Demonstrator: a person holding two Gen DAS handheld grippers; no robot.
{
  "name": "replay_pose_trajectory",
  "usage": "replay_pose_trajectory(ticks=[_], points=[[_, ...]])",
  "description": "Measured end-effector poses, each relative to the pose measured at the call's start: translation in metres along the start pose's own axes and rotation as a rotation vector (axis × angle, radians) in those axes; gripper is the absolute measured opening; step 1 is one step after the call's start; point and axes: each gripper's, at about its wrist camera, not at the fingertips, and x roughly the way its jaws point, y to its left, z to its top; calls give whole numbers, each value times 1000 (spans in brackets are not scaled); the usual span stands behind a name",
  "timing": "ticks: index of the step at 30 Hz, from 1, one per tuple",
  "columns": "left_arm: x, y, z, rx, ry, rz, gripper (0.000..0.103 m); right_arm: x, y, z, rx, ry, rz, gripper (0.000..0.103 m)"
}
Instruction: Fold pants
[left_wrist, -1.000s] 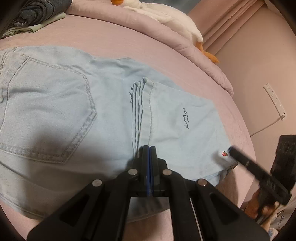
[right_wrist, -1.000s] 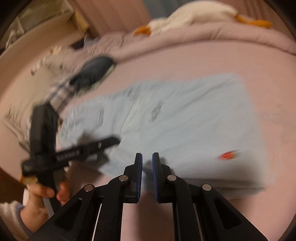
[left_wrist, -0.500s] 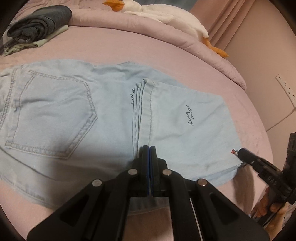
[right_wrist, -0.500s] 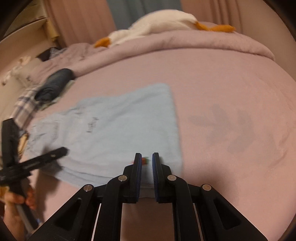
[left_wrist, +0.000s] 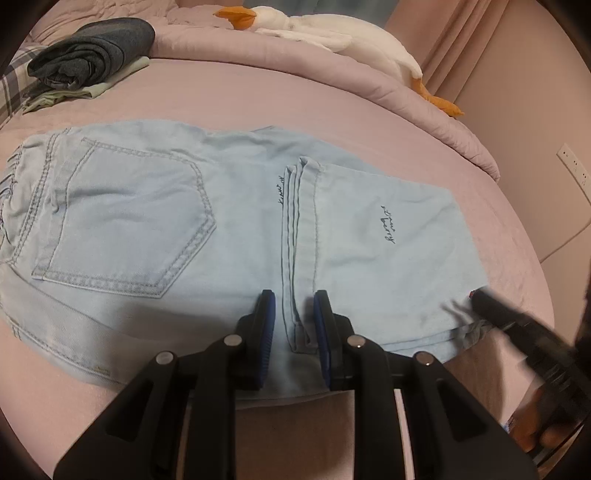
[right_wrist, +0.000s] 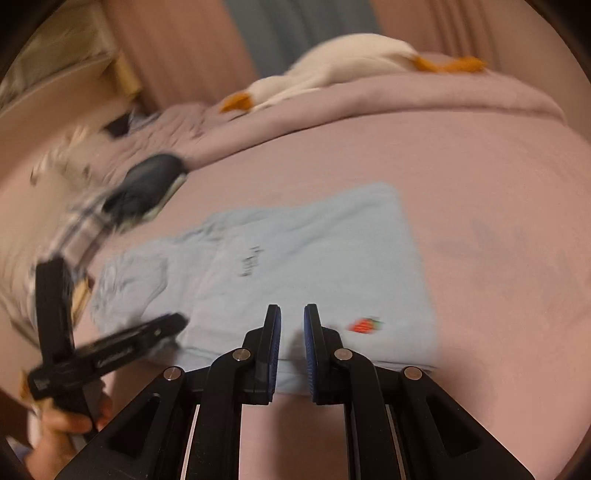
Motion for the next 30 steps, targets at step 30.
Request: replay_pose_trajectory(ticks=[30], points=[[-35, 37, -19, -83, -69, -89, 21, 78, 81, 44, -242, 117, -72, 12]])
